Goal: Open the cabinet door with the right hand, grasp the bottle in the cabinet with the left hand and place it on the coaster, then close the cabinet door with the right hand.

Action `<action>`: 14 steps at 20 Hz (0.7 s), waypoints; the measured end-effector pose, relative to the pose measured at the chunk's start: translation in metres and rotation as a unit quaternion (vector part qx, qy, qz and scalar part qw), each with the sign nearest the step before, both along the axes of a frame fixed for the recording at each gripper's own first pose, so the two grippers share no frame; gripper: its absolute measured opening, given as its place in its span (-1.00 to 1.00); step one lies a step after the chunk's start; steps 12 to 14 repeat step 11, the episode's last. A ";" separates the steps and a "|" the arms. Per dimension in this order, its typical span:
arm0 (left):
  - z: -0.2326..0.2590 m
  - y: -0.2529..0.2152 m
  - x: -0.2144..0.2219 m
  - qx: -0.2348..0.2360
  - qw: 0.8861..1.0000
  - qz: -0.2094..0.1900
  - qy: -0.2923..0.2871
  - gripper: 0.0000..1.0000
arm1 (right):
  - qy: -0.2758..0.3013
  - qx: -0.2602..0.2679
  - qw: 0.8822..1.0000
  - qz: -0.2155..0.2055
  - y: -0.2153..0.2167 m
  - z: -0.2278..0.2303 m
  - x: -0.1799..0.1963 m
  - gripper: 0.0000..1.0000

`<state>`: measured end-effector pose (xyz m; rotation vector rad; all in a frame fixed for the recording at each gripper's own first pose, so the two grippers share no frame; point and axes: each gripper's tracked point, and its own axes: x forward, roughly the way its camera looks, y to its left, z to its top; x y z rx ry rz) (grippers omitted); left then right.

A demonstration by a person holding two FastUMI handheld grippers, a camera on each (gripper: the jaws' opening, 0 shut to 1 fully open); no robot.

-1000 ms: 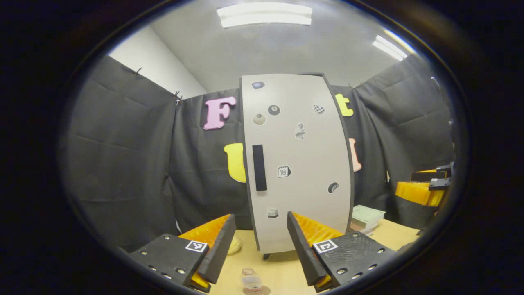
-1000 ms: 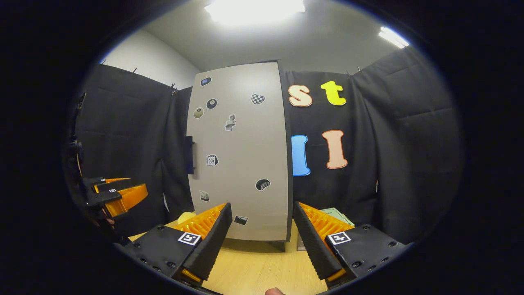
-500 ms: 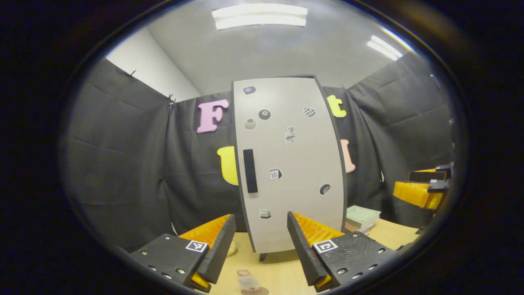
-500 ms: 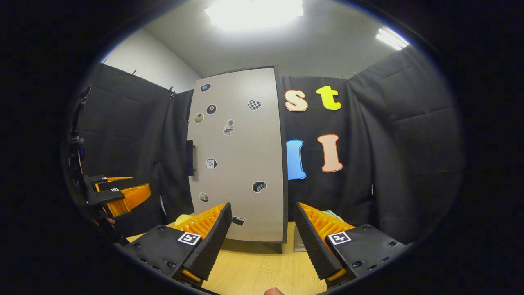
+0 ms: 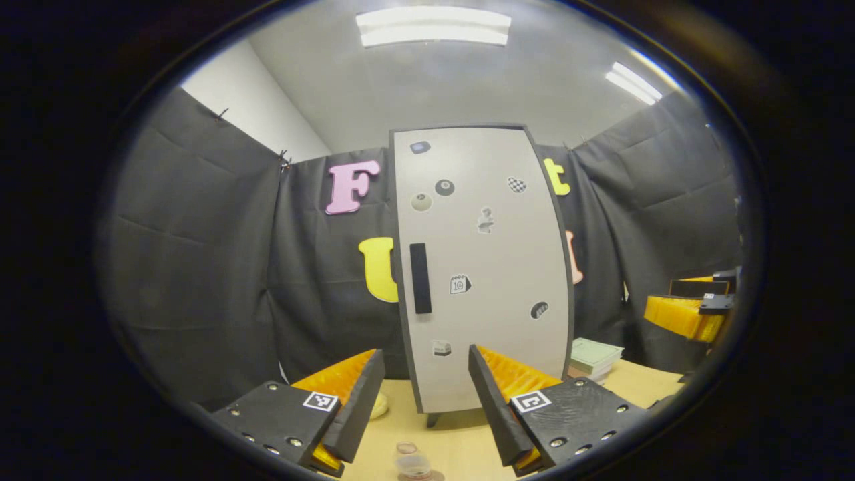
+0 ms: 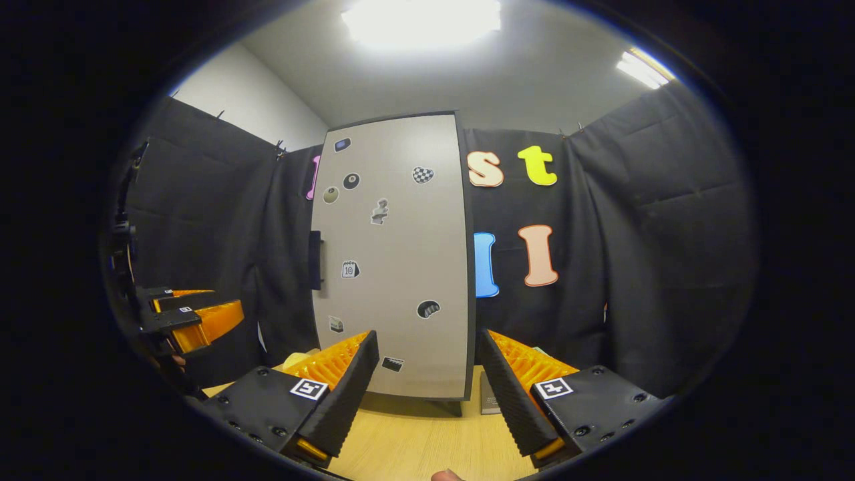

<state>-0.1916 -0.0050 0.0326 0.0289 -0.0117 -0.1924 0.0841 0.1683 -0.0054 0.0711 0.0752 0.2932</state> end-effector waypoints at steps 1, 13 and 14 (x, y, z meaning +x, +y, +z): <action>-0.001 0.001 0.001 -0.001 1.000 0.000 0.002 0.62 | 0.001 -0.001 1.000 -0.002 0.001 -0.001 0.000 0.84; -0.004 0.009 0.006 -0.007 1.000 -0.004 0.006 0.62 | 0.002 -0.011 1.000 -0.013 0.004 -0.004 -0.001 0.93; -0.004 0.009 0.006 -0.007 1.000 -0.004 0.006 0.62 | 0.002 -0.011 1.000 -0.013 0.004 -0.004 -0.001 0.93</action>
